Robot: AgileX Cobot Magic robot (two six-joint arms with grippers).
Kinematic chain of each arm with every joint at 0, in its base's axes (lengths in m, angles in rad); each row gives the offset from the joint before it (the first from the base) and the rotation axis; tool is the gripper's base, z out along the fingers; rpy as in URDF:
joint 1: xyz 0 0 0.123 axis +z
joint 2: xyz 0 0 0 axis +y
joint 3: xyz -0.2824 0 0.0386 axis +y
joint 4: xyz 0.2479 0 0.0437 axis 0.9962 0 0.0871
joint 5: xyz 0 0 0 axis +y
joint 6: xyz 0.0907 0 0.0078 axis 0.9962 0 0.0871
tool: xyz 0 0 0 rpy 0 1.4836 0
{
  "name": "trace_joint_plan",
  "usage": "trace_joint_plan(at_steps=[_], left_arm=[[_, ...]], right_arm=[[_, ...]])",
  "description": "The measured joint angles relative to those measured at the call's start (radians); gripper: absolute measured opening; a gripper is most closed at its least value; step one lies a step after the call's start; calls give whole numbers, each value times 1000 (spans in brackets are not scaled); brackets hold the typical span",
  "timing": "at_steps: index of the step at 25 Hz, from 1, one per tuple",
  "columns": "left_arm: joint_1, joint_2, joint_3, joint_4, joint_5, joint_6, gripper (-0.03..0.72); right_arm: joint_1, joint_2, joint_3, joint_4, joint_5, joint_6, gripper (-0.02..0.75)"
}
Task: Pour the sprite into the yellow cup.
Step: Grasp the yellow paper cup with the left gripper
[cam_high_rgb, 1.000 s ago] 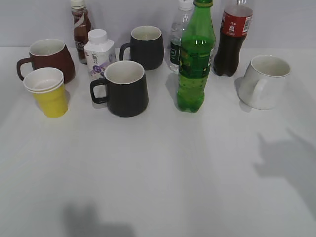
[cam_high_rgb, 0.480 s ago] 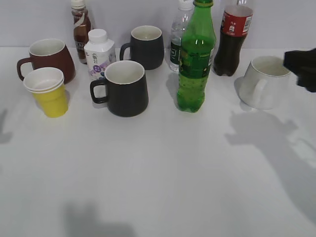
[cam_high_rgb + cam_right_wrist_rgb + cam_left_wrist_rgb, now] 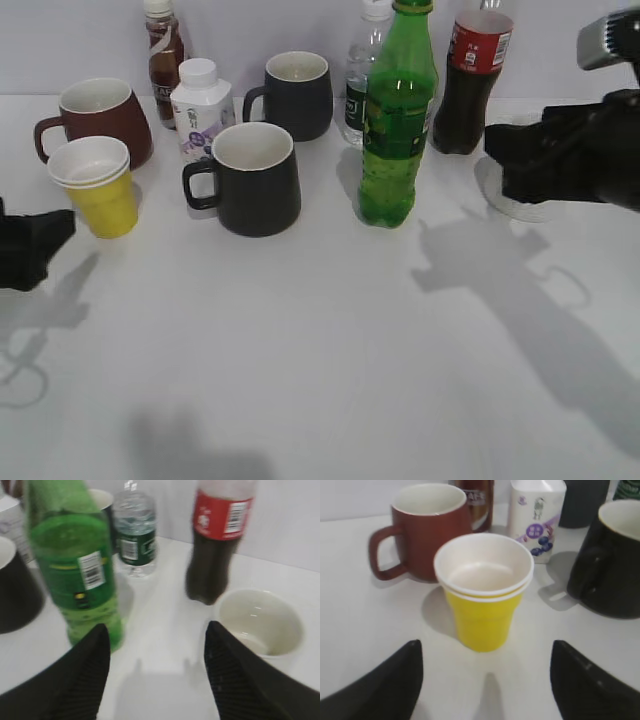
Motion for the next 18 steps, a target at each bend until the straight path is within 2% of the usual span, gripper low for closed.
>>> trace_joint_plan(at_steps=[4, 9, 18], left_arm=[[-1, 188, 0, 12, -208, 8, 636], [-2, 409, -18, -2, -480, 31, 643], [-2, 646, -197, -8, -559, 87, 643]], right_arm=[[24, 6, 0, -1, -9, 17, 451], [29, 6, 0, -1, -15, 30, 451], [29, 6, 0, -1, -16, 32, 453]])
